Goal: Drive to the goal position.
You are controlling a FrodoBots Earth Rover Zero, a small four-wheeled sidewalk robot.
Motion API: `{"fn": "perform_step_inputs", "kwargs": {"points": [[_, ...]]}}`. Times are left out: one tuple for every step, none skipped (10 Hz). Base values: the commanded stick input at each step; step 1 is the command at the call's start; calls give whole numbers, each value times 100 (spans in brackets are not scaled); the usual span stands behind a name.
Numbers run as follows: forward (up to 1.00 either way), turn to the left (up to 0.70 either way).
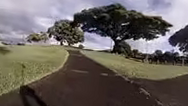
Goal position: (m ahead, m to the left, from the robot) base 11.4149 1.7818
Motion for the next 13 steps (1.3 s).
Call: {"fn": "perform_step_inputs", "kwargs": {"points": [[70,0],[70,0],[70,0],[70,0],[70,0],[70,0],[70,0],[70,0],[70,4],[70,13],[70,21],[70,22],[70,8]]}}
